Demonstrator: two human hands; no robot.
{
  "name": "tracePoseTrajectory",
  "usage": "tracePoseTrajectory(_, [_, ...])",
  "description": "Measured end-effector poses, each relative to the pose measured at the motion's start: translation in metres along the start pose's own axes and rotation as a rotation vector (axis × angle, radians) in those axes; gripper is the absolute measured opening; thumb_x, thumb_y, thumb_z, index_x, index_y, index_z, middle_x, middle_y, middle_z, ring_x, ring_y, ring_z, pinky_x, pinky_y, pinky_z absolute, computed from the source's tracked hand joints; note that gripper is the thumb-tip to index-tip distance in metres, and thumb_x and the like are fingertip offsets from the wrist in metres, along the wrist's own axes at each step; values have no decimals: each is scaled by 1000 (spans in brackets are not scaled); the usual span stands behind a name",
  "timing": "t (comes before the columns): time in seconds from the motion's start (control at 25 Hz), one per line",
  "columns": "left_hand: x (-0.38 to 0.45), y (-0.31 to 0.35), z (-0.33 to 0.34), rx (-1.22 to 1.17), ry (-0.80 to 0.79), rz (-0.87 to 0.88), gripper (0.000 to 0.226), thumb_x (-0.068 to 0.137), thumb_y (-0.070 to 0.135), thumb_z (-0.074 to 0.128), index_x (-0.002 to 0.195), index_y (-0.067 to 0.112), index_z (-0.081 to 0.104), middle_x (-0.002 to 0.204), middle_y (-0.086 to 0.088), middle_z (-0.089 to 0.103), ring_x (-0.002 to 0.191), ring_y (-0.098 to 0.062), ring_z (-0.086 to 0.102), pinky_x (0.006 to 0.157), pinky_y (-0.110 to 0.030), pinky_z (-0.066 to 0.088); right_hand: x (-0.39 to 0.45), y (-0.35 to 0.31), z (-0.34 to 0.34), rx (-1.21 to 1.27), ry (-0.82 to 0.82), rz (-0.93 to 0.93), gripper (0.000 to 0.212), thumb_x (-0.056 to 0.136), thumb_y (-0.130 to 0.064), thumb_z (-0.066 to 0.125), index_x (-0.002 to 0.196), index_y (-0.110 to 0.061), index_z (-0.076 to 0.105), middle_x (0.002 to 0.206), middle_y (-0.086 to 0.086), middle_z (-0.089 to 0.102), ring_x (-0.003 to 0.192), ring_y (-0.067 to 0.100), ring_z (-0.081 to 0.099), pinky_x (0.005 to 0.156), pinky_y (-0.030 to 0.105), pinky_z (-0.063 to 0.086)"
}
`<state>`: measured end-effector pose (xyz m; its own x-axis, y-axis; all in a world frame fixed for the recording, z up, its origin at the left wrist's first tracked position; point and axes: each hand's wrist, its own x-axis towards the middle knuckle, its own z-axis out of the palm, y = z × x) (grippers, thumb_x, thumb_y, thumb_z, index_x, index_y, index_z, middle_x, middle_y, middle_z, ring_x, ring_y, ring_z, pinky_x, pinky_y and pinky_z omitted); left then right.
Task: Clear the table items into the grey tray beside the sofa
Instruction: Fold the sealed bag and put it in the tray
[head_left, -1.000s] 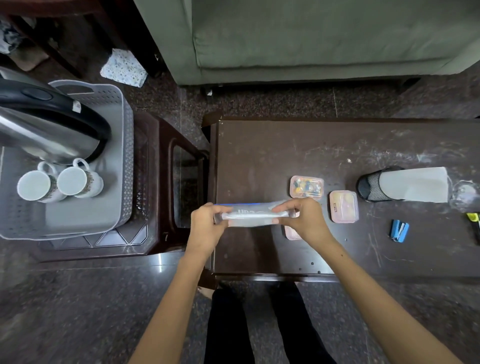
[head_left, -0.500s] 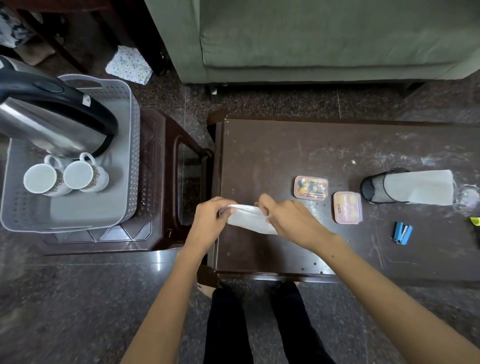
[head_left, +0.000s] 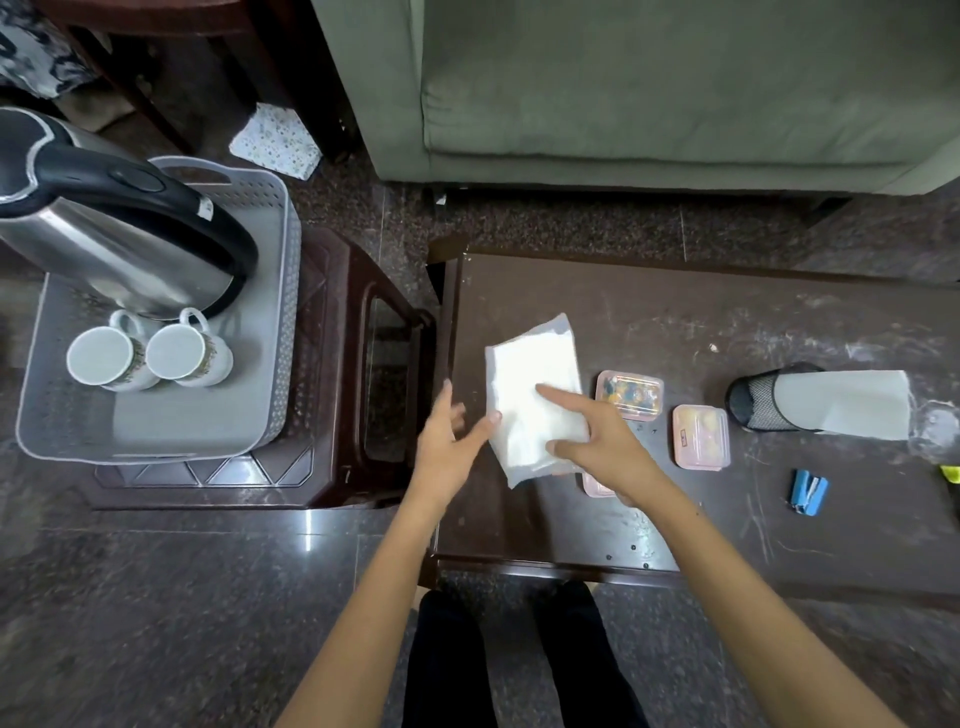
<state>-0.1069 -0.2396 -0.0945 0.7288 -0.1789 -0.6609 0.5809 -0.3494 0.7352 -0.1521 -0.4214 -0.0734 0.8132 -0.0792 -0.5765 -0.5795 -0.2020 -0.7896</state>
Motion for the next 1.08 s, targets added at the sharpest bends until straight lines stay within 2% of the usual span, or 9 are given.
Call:
tracePoseTrajectory(0.08, [-8,-10,9,-211,-110,-236,66,86,36,65,141,12,38,127,-8,60,115,-20,59,95,-36,50,-4,1,4,137,62,11,62,79,13,62,134,-13,50,142,3,48,127,19,48,106,42,44])
tracePoseTrajectory(0.16, [-13,-19,17,-468,-199,-332,32,87,26,66,112,7,62,109,-10,70,100,-22,68,88,-37,55,-6,3,9,171,91,3,61,79,11,63,134,-12,50,140,4,49,127,20,49,106,44,43])
tracePoseTrajectory(0.24, [-14,-21,21,-684,-178,-396,11,87,12,64,94,4,67,94,-10,73,86,-20,72,81,-34,58,-6,5,11,198,96,9,58,80,8,66,132,-14,53,137,4,53,124,20,51,103,43,46])
tracePoseTrajectory(0.32, [-12,-20,23,-750,-137,-426,8,86,5,64,93,1,67,89,-9,74,79,-16,72,69,-28,60,-4,4,10,259,125,33,49,81,-1,69,127,-15,58,133,3,55,121,20,54,99,43,50])
tracePoseTrajectory(0.44, [-7,-18,18,-667,-139,-440,11,83,2,67,95,0,66,94,-10,72,76,-13,72,60,-21,58,6,0,5,398,166,95,45,83,-9,69,126,-15,59,133,1,56,118,20,56,96,43,52])
tracePoseTrajectory(0.6, [-3,-20,6,-661,-81,-427,23,80,4,71,103,1,66,100,-10,72,86,-15,69,66,-22,57,17,1,2,418,148,130,58,78,10,68,130,-8,54,134,8,55,118,25,56,97,47,50])
tracePoseTrajectory(0.68, [-1,-23,0,-715,-3,-415,19,80,4,71,98,3,68,94,-9,73,84,-15,70,68,-23,56,18,3,2,385,141,117,61,76,15,66,131,-7,53,134,7,55,118,25,56,97,45,50])
tracePoseTrajectory(0.8, [-3,-24,2,-573,120,-339,13,74,0,76,85,7,73,88,-8,75,78,-15,72,62,-21,57,15,5,6,326,131,113,63,76,17,64,132,-9,52,136,6,53,120,23,55,99,45,49])
tracePoseTrajectory(1.08, [-12,-1,-29,-295,310,-75,19,87,8,66,106,8,68,93,-10,71,87,-20,69,73,-24,55,20,-40,25,-13,204,52,62,81,5,64,137,-16,47,134,6,53,117,23,54,99,41,49])
